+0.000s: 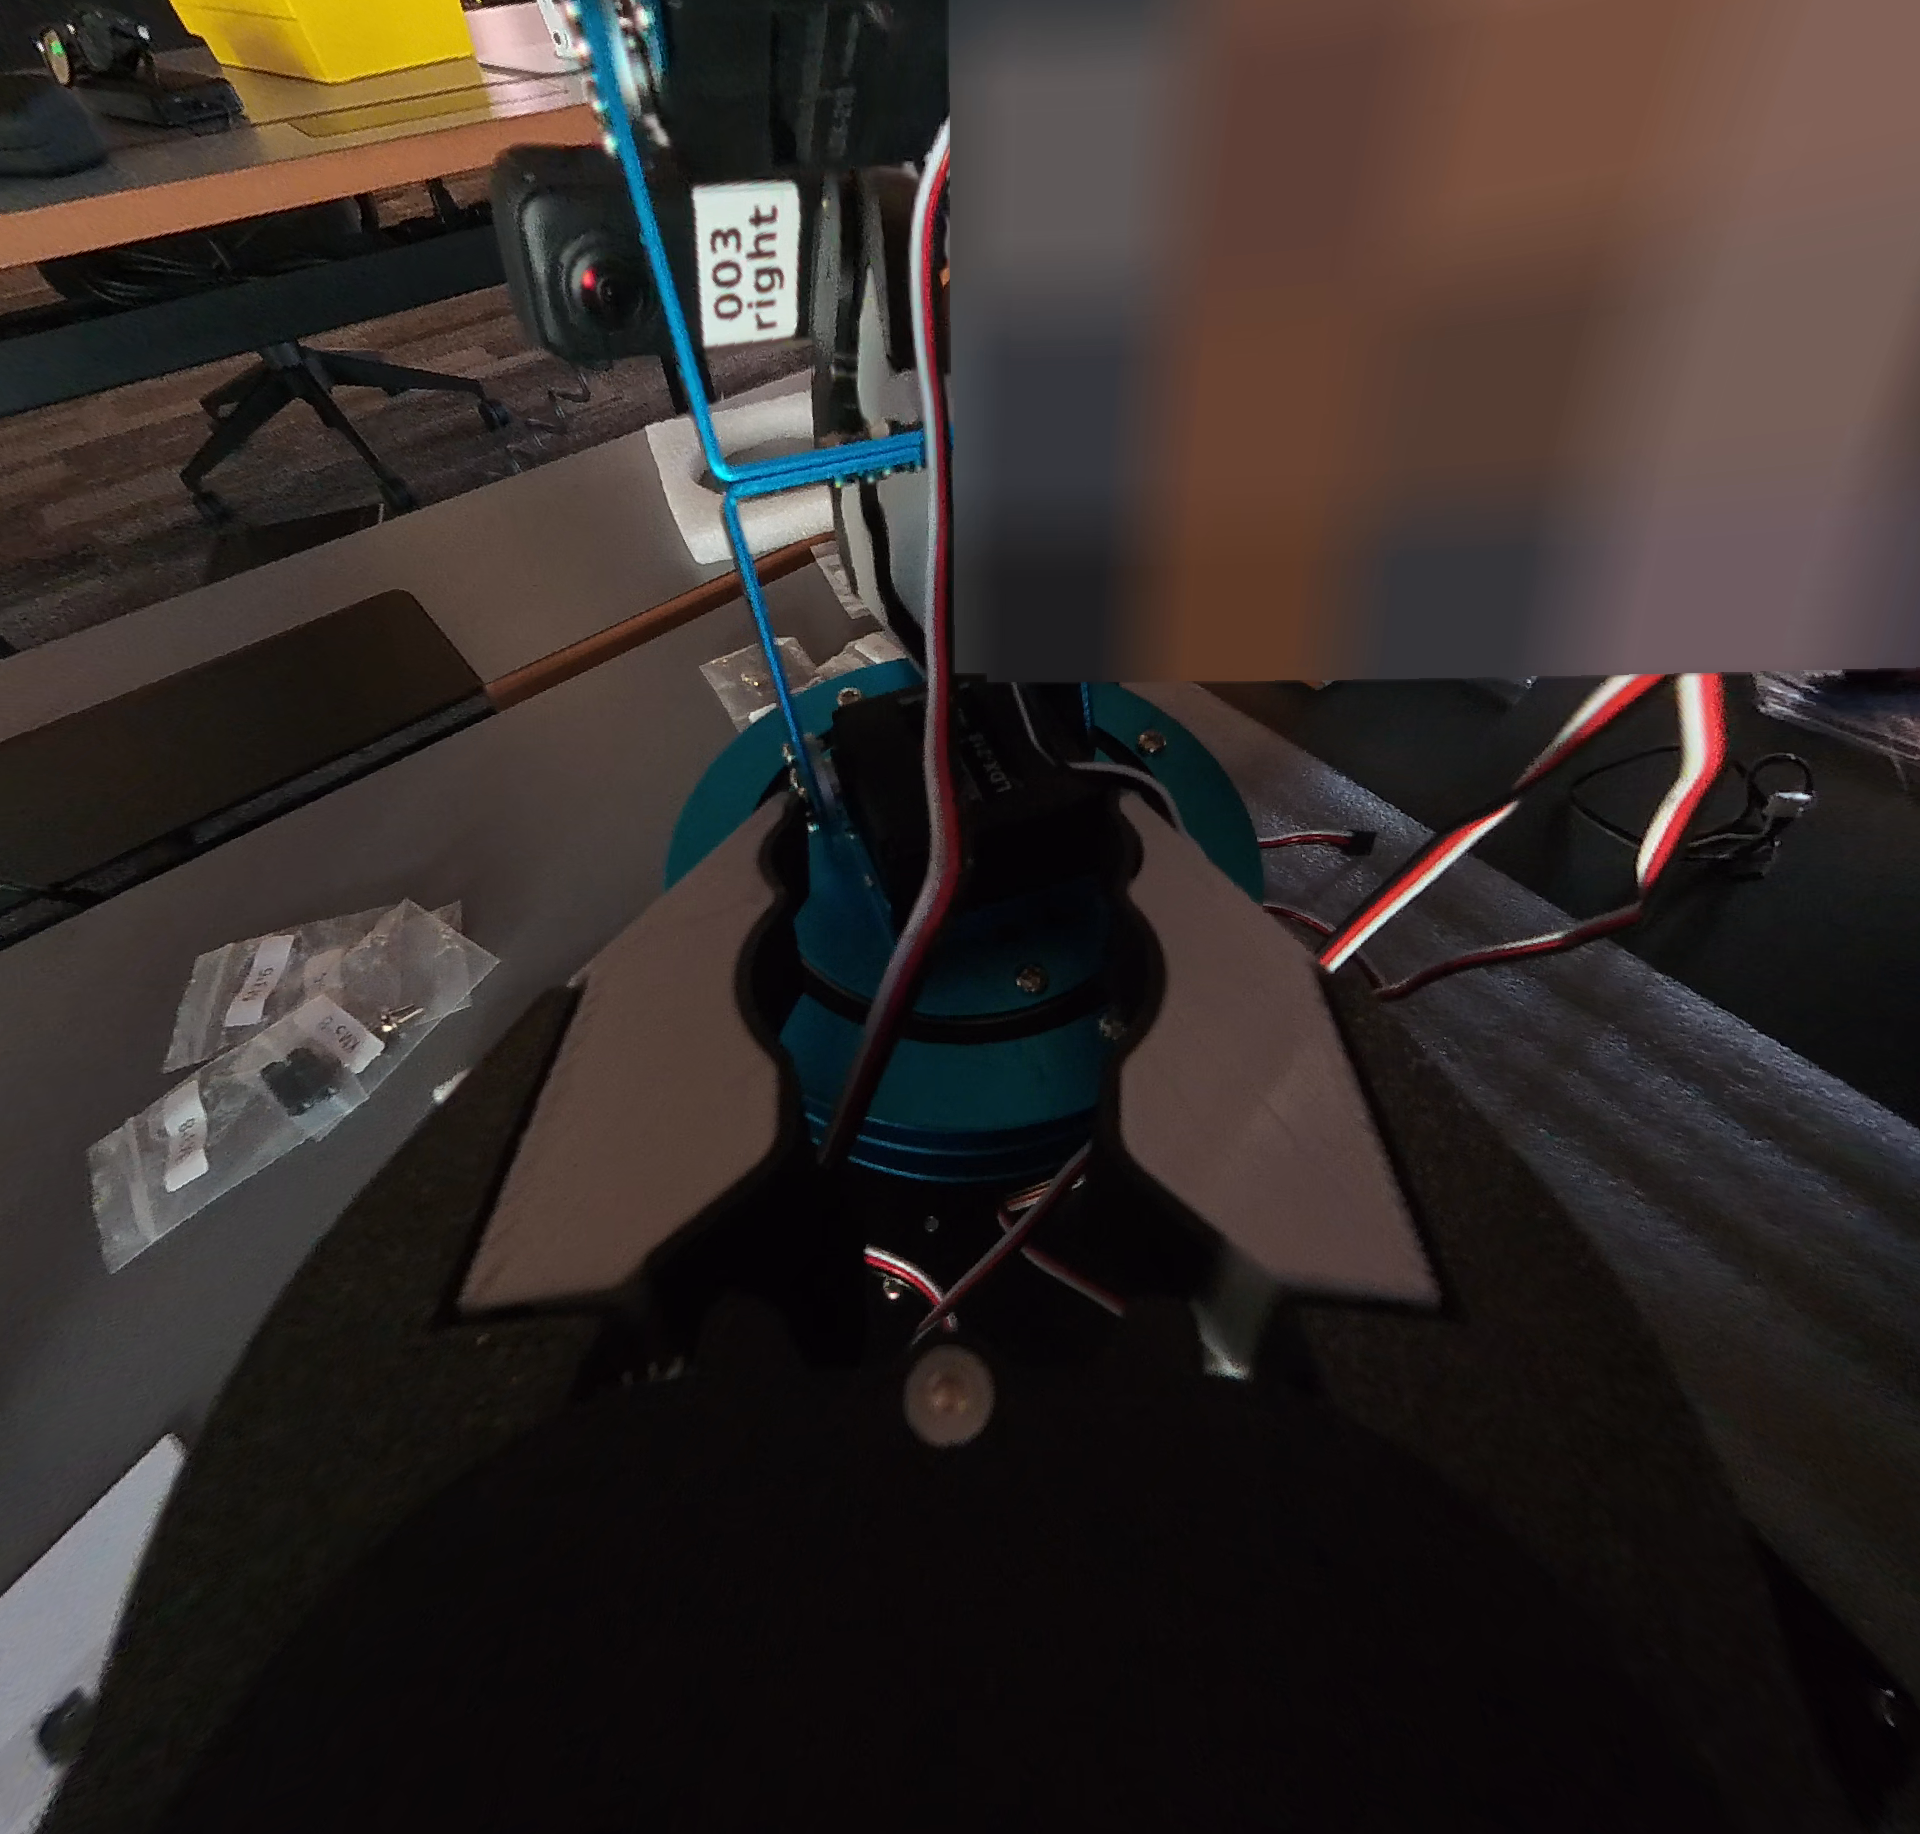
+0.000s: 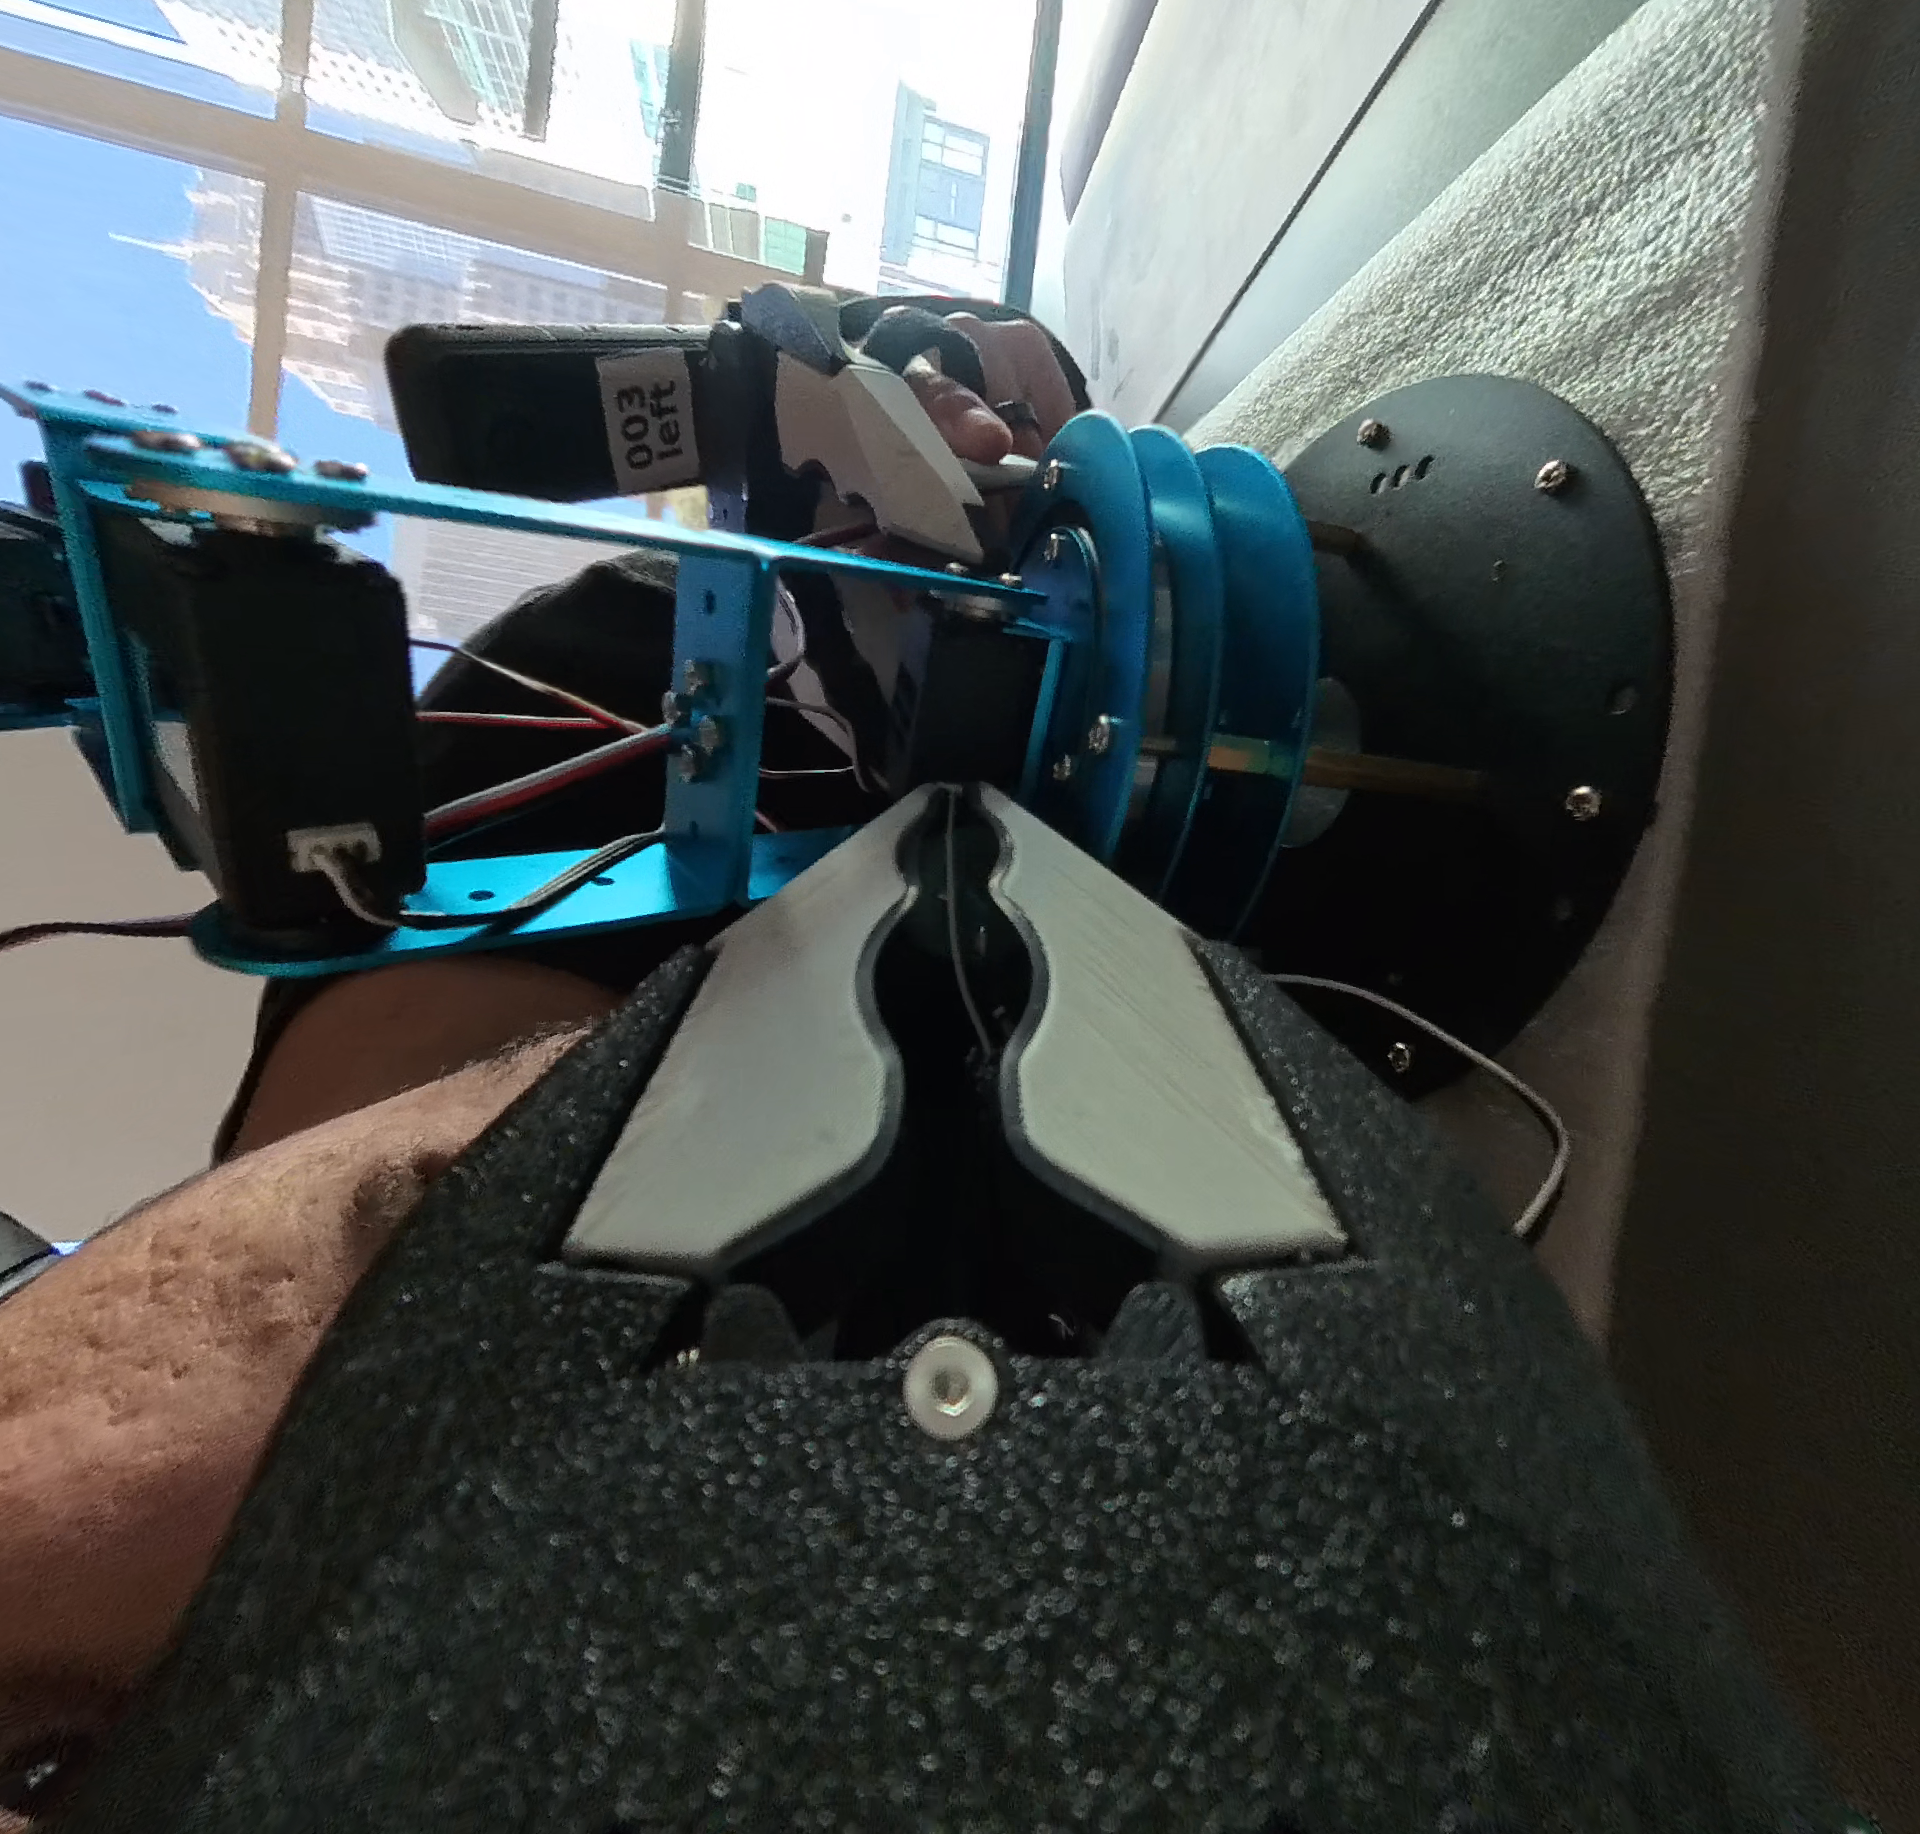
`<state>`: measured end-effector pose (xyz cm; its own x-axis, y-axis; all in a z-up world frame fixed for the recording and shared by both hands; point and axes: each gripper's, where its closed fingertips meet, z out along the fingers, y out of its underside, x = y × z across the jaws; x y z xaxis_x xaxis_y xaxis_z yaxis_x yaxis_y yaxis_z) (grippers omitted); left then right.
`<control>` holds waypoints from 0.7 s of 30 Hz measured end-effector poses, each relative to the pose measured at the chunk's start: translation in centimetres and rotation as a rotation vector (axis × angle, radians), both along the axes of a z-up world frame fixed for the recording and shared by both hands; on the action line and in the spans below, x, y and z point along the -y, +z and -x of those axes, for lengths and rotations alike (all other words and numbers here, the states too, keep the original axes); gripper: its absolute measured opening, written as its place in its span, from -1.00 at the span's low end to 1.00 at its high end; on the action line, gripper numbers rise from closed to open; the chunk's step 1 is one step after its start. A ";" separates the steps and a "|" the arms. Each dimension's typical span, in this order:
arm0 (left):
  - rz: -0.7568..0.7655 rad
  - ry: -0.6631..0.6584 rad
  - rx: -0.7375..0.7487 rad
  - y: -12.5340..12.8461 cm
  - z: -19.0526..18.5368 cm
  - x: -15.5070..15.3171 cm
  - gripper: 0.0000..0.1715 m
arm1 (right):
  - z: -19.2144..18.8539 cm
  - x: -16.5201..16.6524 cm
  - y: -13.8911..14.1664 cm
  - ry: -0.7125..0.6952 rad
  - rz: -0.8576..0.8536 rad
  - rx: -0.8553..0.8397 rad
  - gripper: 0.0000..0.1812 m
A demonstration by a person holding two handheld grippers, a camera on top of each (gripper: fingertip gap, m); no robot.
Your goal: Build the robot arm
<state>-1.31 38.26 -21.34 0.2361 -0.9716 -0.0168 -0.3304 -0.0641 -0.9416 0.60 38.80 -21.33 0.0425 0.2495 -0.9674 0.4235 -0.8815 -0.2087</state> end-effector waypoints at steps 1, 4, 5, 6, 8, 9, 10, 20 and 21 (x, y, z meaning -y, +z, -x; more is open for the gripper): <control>-0.006 -0.001 -0.004 0.0 0.0 0.0 -0.35 | 0.0 0.0 0.0 -0.003 -0.017 0.008 -0.98; -0.011 -0.003 -0.010 0.0 0.0 0.0 -0.36 | 0.0 0.1 0.0 -0.002 -0.015 0.004 -0.98; -0.012 -0.002 -0.009 0.0 0.0 0.0 -0.36 | 0.0 0.1 0.0 -0.001 -0.006 -0.006 -0.98; -0.011 -0.001 -0.008 0.0 0.0 0.0 -0.36 | 0.0 0.2 0.0 0.000 0.014 -0.015 -0.98; -0.007 -0.002 -0.007 0.0 0.0 0.0 -0.36 | 0.0 0.1 0.0 0.001 0.039 -0.030 -0.98; -0.007 -0.002 -0.007 0.0 0.0 0.0 -0.36 | 0.0 0.2 0.0 0.007 0.033 -0.028 -0.99; -0.008 -0.003 -0.006 0.0 0.0 0.0 -0.37 | 0.0 0.3 -0.1 0.017 0.027 -0.024 -0.99; 0.007 -0.003 0.005 0.0 0.0 -0.1 -0.36 | 0.2 0.2 -0.1 0.006 -0.008 -0.024 -0.99; 0.004 -0.005 0.004 0.0 0.0 -0.1 -0.36 | 0.2 0.2 -0.1 0.017 -0.024 -0.021 -0.99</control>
<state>-1.34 38.31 -21.35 0.2308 -0.9729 -0.0123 -0.3268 -0.0657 -0.9428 0.40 38.61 -21.40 0.0179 0.2734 -0.9617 0.4341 -0.8686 -0.2389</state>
